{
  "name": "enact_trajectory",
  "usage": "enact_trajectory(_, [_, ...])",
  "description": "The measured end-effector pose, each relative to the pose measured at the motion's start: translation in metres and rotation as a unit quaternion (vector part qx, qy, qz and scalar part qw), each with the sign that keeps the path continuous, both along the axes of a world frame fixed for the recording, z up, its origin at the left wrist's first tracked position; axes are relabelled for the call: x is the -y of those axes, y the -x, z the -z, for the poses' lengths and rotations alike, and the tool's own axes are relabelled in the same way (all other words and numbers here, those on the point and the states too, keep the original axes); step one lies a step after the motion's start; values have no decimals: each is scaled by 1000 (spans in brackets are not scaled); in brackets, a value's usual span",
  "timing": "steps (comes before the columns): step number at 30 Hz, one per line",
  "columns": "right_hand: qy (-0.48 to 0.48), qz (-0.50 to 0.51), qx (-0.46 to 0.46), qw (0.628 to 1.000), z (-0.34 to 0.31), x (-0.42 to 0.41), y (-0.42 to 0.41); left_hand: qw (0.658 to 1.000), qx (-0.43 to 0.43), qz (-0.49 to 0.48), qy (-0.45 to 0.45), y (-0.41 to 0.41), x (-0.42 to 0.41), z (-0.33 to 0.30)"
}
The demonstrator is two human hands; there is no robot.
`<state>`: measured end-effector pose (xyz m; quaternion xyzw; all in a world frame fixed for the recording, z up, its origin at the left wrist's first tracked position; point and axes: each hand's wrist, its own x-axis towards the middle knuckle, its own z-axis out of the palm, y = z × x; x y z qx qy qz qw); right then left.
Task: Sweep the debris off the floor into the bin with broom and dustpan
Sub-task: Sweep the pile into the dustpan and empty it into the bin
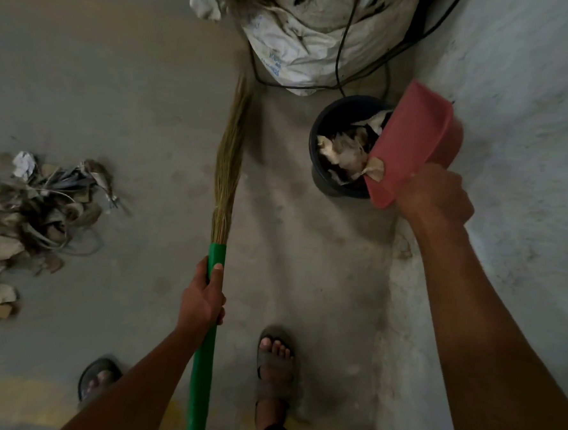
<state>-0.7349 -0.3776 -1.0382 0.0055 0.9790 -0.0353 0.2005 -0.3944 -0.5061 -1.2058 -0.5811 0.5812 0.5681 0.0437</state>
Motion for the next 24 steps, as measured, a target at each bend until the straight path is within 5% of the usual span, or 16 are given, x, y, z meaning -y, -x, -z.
enact_trajectory(24, [-27,-77,-100,992,19,21,-52,1000,-11,-13,-5,-31,2,1])
